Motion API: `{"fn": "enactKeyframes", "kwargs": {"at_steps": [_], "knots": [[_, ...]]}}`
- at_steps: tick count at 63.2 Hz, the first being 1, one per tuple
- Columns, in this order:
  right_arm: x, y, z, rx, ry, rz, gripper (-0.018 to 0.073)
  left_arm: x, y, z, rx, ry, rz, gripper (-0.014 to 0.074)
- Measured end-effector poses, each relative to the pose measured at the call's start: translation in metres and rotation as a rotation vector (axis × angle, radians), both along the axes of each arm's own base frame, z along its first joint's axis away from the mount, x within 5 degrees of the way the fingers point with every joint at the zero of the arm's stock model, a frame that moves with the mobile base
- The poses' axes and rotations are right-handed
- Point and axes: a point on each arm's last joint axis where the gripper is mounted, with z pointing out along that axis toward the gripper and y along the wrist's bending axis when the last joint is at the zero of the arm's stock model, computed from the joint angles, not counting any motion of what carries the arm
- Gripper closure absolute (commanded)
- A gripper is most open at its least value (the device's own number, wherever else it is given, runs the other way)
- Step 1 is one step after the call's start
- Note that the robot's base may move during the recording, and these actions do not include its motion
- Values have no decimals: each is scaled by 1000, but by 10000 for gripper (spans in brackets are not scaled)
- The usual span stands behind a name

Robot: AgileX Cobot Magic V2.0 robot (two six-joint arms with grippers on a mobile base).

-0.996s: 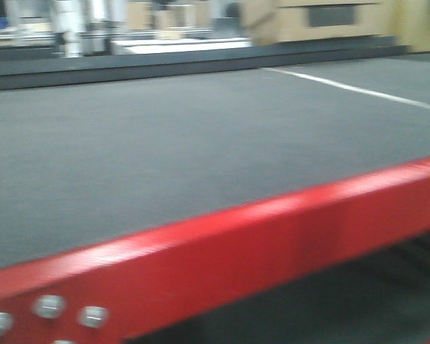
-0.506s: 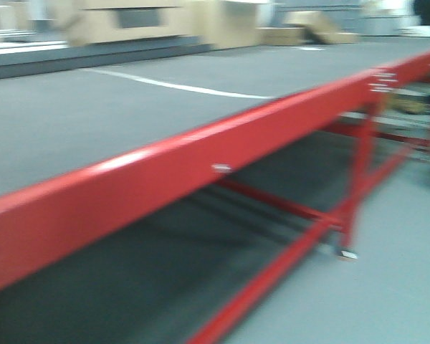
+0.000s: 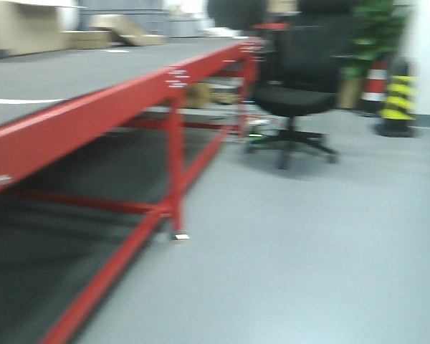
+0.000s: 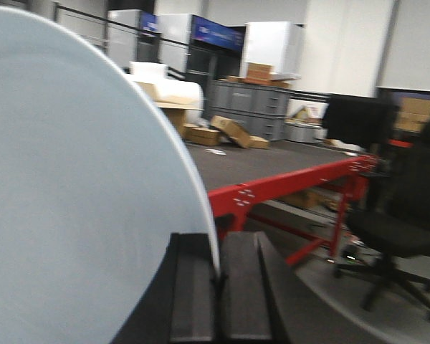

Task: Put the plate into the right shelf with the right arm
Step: 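Drive the base to the steel shelf with blue bins, holding the plate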

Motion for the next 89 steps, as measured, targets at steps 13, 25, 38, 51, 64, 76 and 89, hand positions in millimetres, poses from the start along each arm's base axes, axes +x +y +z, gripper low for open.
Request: {"fn": "enactKeyframes", "kwargs": {"at_steps": [13, 25, 38, 51, 64, 76, 89], "knots": [[0, 0, 0, 0, 0, 0, 505, 0, 0, 0, 0, 0, 0, 643], [0, 0, 0, 1, -2, 0, 505, 0, 0, 0, 0, 0, 0, 643], [0, 0, 0, 2, -5, 0, 505, 0, 0, 0, 0, 0, 0, 643], [0, 0, 0, 2, -5, 0, 505, 0, 0, 0, 0, 0, 0, 643], [0, 0, 0, 2, -5, 0, 505, 0, 0, 0, 0, 0, 0, 643], [0, 0, 0, 2, -5, 0, 505, 0, 0, 0, 0, 0, 0, 643], [0, 0, 0, 2, -5, 0, 505, 0, 0, 0, 0, 0, 0, 643]]}}
